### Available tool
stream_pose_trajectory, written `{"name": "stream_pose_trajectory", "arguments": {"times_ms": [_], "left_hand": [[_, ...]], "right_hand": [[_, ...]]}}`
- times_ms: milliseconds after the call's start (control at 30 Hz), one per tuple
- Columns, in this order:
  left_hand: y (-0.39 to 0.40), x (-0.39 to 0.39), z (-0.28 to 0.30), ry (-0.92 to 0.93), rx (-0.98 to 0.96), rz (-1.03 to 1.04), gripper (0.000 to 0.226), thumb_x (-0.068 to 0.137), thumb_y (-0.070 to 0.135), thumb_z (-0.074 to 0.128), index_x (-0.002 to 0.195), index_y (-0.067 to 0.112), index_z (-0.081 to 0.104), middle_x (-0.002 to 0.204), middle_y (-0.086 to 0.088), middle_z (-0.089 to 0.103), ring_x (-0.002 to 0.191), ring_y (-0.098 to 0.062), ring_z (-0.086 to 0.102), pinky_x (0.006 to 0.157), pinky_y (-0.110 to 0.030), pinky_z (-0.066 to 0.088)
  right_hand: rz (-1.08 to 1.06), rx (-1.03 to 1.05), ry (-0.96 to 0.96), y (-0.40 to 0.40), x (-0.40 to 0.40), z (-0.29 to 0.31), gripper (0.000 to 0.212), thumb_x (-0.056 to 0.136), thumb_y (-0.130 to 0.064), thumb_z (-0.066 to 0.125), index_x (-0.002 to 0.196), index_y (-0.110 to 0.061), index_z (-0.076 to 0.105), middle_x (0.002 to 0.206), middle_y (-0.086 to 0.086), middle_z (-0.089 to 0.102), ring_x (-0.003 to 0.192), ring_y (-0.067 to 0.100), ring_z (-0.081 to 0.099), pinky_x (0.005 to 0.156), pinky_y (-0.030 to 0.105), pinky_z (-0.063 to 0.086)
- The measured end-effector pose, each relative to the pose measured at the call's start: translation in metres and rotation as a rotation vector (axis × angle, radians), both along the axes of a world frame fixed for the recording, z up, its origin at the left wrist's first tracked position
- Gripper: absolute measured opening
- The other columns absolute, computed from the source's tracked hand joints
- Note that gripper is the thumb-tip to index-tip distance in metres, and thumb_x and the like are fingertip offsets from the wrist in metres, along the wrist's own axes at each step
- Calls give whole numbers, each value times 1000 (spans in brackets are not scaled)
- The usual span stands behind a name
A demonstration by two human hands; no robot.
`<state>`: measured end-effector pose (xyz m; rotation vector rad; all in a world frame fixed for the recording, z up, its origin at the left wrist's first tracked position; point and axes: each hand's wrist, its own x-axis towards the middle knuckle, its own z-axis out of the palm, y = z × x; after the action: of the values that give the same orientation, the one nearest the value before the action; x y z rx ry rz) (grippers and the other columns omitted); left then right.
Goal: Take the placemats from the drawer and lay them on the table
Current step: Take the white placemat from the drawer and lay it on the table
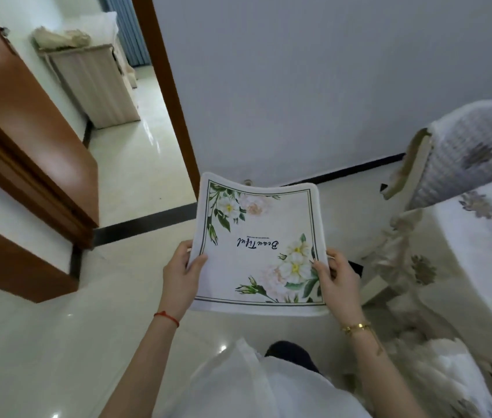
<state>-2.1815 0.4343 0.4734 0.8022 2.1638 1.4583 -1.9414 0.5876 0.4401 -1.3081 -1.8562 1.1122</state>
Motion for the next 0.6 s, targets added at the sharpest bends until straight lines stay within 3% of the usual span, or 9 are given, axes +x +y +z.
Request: {"name": "stream_pose_trajectory", "arguments": {"times_ms": [67, 200, 333, 400, 500, 600], "left_hand": [[48, -20, 3, 3, -8, -76, 17, 91, 11, 59, 105, 20, 58, 98, 10, 67, 88, 2, 61, 65, 0, 40], [143, -45, -3, -5, -21, -216, 23, 91, 11, 59, 113, 16, 58, 106, 6, 65, 93, 2, 60, 70, 1, 43], [250, -59, -13, -25, 8, -338, 21, 92, 8, 57, 110, 18, 57, 100, 17, 61, 87, 19, 57, 69, 2, 41], [307, -63, -16, -45, 17, -403, 21, 92, 8, 57, 108, 21, 57, 101, 17, 63, 89, 17, 58, 72, -1, 43], [397, -67, -15, -91, 32, -479, 25, 91, 9, 58, 110, 25, 59, 109, 10, 67, 101, 3, 61, 85, -15, 47], [485, -65, -4, -94, 56, -520, 21, 91, 7, 59, 104, 23, 58, 105, 10, 67, 97, 2, 62, 84, -17, 48]], "right_hand": [[-70, -15, 17, 29, -9, 1, 18, 93, -17, 57, 111, -20, 52, 87, -12, 67, 74, -8, 62, 63, 9, 48], [-218, -26, 22, 91, -18, -12, 21, 92, -22, 58, 112, -18, 54, 93, -8, 70, 79, 1, 66, 67, 25, 54], [-335, -1, 6, 166, -25, -22, 21, 91, -18, 60, 111, -15, 57, 94, -9, 70, 84, 3, 66, 72, 25, 55], [-367, 10, 4, 210, -24, -19, 21, 91, -18, 60, 111, -15, 57, 93, -11, 68, 84, 1, 66, 71, 22, 55], [-431, 42, -14, 285, -18, -5, 22, 91, -19, 60, 112, -17, 57, 92, -12, 67, 80, -6, 62, 65, 7, 48], [-471, 68, -7, 357, -12, 10, 19, 91, -17, 59, 109, -21, 55, 91, -12, 67, 80, -10, 62, 65, 7, 48]]}}
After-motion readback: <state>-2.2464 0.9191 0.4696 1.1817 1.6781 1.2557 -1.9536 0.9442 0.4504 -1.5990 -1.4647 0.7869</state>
